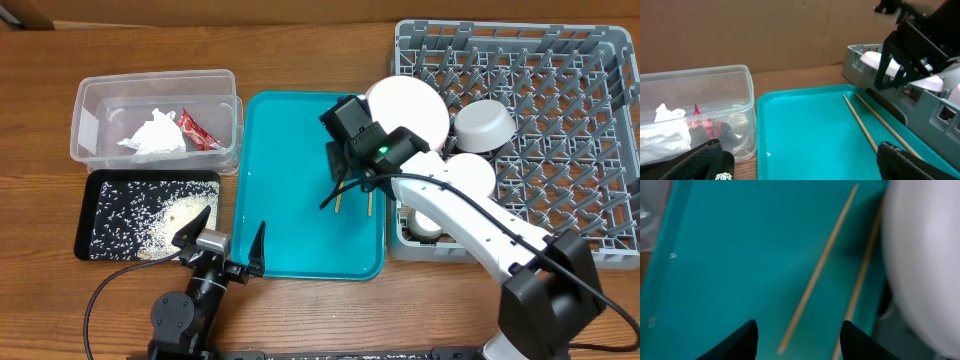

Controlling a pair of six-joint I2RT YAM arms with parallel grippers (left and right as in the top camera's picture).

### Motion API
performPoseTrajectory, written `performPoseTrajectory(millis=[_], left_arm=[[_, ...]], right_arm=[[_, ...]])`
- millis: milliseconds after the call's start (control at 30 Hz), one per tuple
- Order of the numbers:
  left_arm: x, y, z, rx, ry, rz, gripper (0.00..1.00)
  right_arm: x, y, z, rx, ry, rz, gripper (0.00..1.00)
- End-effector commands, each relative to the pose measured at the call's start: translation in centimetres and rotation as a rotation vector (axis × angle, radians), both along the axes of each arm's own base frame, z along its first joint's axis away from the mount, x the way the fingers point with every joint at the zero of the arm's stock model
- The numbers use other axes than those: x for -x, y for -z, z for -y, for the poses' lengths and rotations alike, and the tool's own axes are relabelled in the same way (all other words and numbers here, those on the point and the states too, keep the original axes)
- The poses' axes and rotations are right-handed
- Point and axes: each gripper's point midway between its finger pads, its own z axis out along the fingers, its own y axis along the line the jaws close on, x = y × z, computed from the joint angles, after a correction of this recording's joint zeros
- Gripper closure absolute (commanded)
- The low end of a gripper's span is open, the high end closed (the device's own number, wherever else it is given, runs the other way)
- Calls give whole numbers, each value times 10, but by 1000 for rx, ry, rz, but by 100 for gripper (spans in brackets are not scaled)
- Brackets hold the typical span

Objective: Sort waste into correct bins and load items into the dishwasher

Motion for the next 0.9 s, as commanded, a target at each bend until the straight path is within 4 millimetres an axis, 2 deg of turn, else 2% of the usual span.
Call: performPoseTrajectory(millis=[0,133,200,333,400,467,567,633,700,733,767,833,867], left_arm=[[0,1,0,0,2,-1,0],[0,1,0,0,2,-1,0],[0,1,0,0,2,-1,0],[0,1,0,0,2,-1,0],[0,1,0,0,2,-1,0],[0,1,0,0,2,-1,0],[0,1,0,0,2,-1,0],[0,1,0,0,2,-1,0],[0,1,0,0,2,-1,0],[0,1,0,0,2,-1,0],[0,1,0,0,2,-1,0],[0,1,0,0,2,-1,0],[0,1,0,0,2,-1,0]], right_arm=[[22,37,-25,-148,59,-219,46],[26,63,-26,-121,69,-276,46],[29,70,-26,-113,67,-296,49],[4,64,-12,-44,118,-173,56],[-21,53,5,35,139,-56,61],[-53,35,39,157,225,102,66],[-94,-7,89,270,408,319,67],[-109,-30,105,278,445,373,67],[-119,-52,118,248,470,395,66],[-122,-72,130,211,494,400,66],[-121,-81,133,177,489,386,63],[-113,-99,128,80,440,338,56],[-108,-105,117,44,368,312,49]])
